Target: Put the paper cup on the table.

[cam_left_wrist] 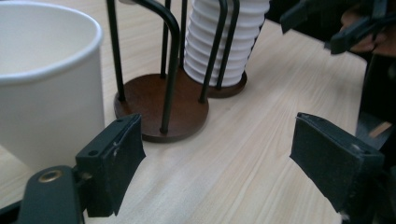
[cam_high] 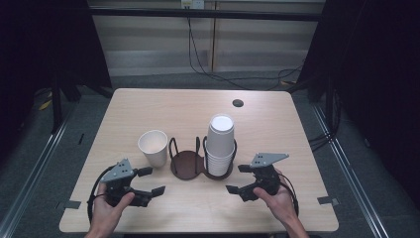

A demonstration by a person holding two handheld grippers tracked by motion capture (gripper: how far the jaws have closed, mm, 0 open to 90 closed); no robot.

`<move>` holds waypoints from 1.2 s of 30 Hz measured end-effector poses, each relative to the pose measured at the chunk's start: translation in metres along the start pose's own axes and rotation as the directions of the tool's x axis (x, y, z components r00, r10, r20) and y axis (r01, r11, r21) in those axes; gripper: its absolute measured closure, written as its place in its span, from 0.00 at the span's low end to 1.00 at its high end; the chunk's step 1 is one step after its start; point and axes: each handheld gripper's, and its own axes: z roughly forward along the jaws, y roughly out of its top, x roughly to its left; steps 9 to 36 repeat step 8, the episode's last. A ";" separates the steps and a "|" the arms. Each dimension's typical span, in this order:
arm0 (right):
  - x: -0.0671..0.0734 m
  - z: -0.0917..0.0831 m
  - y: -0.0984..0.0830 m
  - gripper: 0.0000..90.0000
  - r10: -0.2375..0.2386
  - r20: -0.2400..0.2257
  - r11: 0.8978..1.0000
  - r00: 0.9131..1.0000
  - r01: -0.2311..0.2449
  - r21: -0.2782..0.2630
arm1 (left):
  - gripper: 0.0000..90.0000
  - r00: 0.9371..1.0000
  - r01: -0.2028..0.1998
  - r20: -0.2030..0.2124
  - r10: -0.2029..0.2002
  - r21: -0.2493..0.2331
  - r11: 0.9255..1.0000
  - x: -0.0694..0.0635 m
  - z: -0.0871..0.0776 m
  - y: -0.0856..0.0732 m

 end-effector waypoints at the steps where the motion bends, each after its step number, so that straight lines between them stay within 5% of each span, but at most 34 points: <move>1: 0.000 0.000 -0.001 0.16 0.002 0.006 1.000 1.000 -0.002 -0.006 | 0.19 1.000 -0.004 0.004 0.004 0.005 1.000 -0.001 0.002 -0.001; 3: 0.000 0.001 -0.001 0.17 0.003 0.023 1.000 1.000 -0.003 -0.011 | 0.19 1.000 -0.003 0.006 0.003 -0.001 1.000 -0.002 0.008 -0.003; 7: -0.001 0.005 -0.005 0.17 0.029 0.052 0.999 0.998 -0.027 -0.041 | 0.19 0.999 -0.007 -0.053 0.006 -0.005 1.000 -0.004 0.016 -0.008; 36: -0.001 0.006 -0.006 0.18 0.027 0.065 0.999 0.998 -0.024 -0.042 | 0.19 0.999 -0.009 -0.054 0.009 -0.006 1.000 -0.006 0.017 -0.010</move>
